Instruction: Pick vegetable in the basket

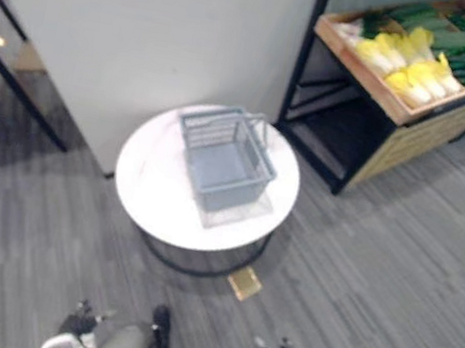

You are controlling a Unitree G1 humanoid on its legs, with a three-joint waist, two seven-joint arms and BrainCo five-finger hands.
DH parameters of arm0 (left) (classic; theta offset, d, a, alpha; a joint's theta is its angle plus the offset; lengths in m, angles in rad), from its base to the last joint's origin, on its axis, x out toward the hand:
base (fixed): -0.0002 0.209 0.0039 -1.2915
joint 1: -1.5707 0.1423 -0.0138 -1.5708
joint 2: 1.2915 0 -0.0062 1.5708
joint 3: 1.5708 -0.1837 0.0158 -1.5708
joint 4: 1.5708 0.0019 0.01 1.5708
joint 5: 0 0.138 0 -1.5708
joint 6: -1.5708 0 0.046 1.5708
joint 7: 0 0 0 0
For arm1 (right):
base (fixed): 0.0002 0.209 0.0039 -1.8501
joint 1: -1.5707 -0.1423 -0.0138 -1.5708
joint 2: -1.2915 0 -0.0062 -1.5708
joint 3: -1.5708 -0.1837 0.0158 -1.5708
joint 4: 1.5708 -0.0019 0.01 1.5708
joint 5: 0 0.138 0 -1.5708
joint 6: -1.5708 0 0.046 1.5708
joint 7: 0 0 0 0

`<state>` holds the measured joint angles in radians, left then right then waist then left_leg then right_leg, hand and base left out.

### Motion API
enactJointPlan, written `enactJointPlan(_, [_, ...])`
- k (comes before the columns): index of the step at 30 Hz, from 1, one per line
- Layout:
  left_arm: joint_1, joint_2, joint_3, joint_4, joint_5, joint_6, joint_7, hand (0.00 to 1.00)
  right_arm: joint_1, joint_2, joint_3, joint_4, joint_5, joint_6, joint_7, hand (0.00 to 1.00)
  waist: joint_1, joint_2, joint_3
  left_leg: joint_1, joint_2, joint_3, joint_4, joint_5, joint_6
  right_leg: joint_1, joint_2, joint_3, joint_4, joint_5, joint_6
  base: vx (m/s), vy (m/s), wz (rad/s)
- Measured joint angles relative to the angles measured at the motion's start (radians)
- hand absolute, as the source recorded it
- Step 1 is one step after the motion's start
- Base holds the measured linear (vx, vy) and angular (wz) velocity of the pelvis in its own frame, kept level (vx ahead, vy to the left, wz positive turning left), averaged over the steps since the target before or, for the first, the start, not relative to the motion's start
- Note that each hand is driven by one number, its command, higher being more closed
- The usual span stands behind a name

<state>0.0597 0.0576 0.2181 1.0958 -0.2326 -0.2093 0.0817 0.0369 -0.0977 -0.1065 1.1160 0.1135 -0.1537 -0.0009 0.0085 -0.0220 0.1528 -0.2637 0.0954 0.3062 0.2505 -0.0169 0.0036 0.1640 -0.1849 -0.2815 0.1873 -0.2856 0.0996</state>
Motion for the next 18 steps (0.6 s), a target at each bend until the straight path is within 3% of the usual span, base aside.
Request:
enactJointPlan(2, [-0.01, 0.025, -0.011, 0.014, 0.0, 0.002, 0.001, 0.0, -0.001, 0.02, 0.008, 0.001, -0.006, 0.0, 0.004, 0.0, -0.005, -0.026, -0.004, 0.016, -0.031, 0.012, 0.016, -0.024, 0.033, -0.022, -0.038, 0.043, 0.072, 0.031, 0.03, 0.46, 0.209, 0.05])
enactJointPlan(3, [-0.013, 0.024, -0.017, 0.029, 0.001, 0.006, 0.003, 0.0, -0.003, 0.021, 0.008, -0.001, -0.025, 0.001, 0.007, 0.0, -0.004, -0.025, -0.004, 0.069, -0.045, 0.026, 0.0, -0.051, 0.046, -0.083, -0.066, 0.089, 0.252, 0.069, 0.036, 0.45, 0.223, -0.01])
enactJointPlan(4, [-0.013, 0.024, -0.017, 0.034, 0.001, 0.009, 0.004, 0.0, -0.008, 0.022, 0.01, 0.0, -0.028, 0.001, 0.007, 0.0, -0.003, -0.023, -0.003, 0.099, -0.046, 0.034, -0.015, -0.059, 0.048, -0.116, -0.073, 0.113, 0.337, 0.105, 0.038, 0.45, 0.218, -0.12])
enactJointPlan(5, [-0.013, 0.025, -0.019, 0.039, 0.002, 0.011, 0.004, 0.0, -0.014, 0.022, 0.02, -0.001, -0.03, 0.001, 0.007, 0.0, -0.006, -0.02, -0.001, 0.13, -0.045, 0.037, -0.032, -0.066, 0.048, -0.147, -0.082, 0.13, 0.424, 0.155, 0.073, 0.42, 0.179, -0.18])
enactJointPlan(6, [-0.012, 0.034, -0.039, 0.051, 0.006, 0.018, 0.012, 0.0, -0.023, 0.027, 0.047, -0.007, -0.03, -0.001, 0.008, 0.0, -0.007, -0.008, 0.007, 0.212, -0.043, 0.039, -0.069, -0.079, 0.049, -0.219, -0.098, 0.15, 0.633, 0.216, 0.111, 0.4, 0.153, -0.12])
enactJointPlan(7, [-0.011, 0.038, -0.049, 0.056, 0.009, 0.02, 0.014, 0.0, -0.025, 0.029, 0.049, -0.013, -0.03, -0.001, 0.008, 0.0, -0.008, -0.009, 0.008, 0.246, -0.044, 0.037, -0.088, -0.08, 0.048, -0.238, -0.107, 0.141, 0.695, 0.206, 0.096, 0.45, 0.137, -0.01])
enactJointPlan(8, [-0.004, 0.042, -0.063, 0.054, 0.01, 0.022, 0.021, 0.0, -0.026, 0.024, 0.076, -0.024, -0.03, -0.002, 0.008, 0.0, -0.01, -0.007, 0.009, 0.31, -0.043, 0.036, -0.122, -0.079, 0.048, -0.264, -0.127, 0.09, 0.768, 0.178, 0.049, 0.32, 0.045, 0.11])
enactJointPlan(9, [0.004, 0.042, -0.064, 0.05, 0.009, 0.022, 0.024, 0.0, -0.027, 0.02, 0.102, -0.039, -0.031, -0.002, 0.008, 0.0, -0.01, -0.006, 0.01, 0.351, -0.038, 0.037, -0.143, -0.079, 0.047, -0.281, -0.147, 0.031, 0.767, 0.149, 0.003, 0.3, 0.016, 0.12])
enactJointPlan(12, [0.009, 0.04, -0.063, 0.047, 0.008, 0.022, 0.029, 0.0, -0.04, 0.02, 0.125, -0.055, -0.035, -0.008, 0.01, 0.0, -0.01, -0.003, 0.011, 0.375, -0.02, 0.032, -0.146, -0.08, 0.042, -0.319, -0.177, -0.051, 0.621, 0.121, -0.016, 0.21, -0.091, 0.22])
enactJointPlan(14, [0.009, 0.035, -0.062, 0.045, 0.006, 0.018, 0.031, 0.0, -0.044, 0.018, 0.125, -0.061, -0.035, -0.012, 0.011, 0.0, -0.009, 0.004, 0.015, 0.371, 0.004, 0.004, -0.145, -0.091, 0.002, -0.335, -0.174, -0.048, 0.398, 0.128, -0.007, 0.23, -0.29, 0.36])
enactJointPlan(15, [0.014, 0.038, -0.061, 0.044, 0.001, 0.014, 0.032, 0.0, -0.044, 0.021, 0.126, -0.06, -0.036, -0.011, 0.011, 0.0, -0.004, -0.001, 0.015, 0.368, 0.028, -0.016, -0.146, -0.105, -0.055, -0.334, -0.165, 0.014, 0.193, 0.159, 0.029, 0.2, -0.372, 0.26])
enactJointPlan(18, [0.023, 0.056, -0.062, 0.045, 0.001, 0.011, 0.032, 0.0, -0.038, 0.022, 0.149, -0.058, -0.037, -0.01, 0.012, 0.0, -0.002, -0.027, 0.004, 0.368, 0.049, -0.042, -0.15, -0.114, -0.125, -0.332, -0.16, 0.123, 0.063, 0.203, 0.046, 0.14, -0.405, 0.19])
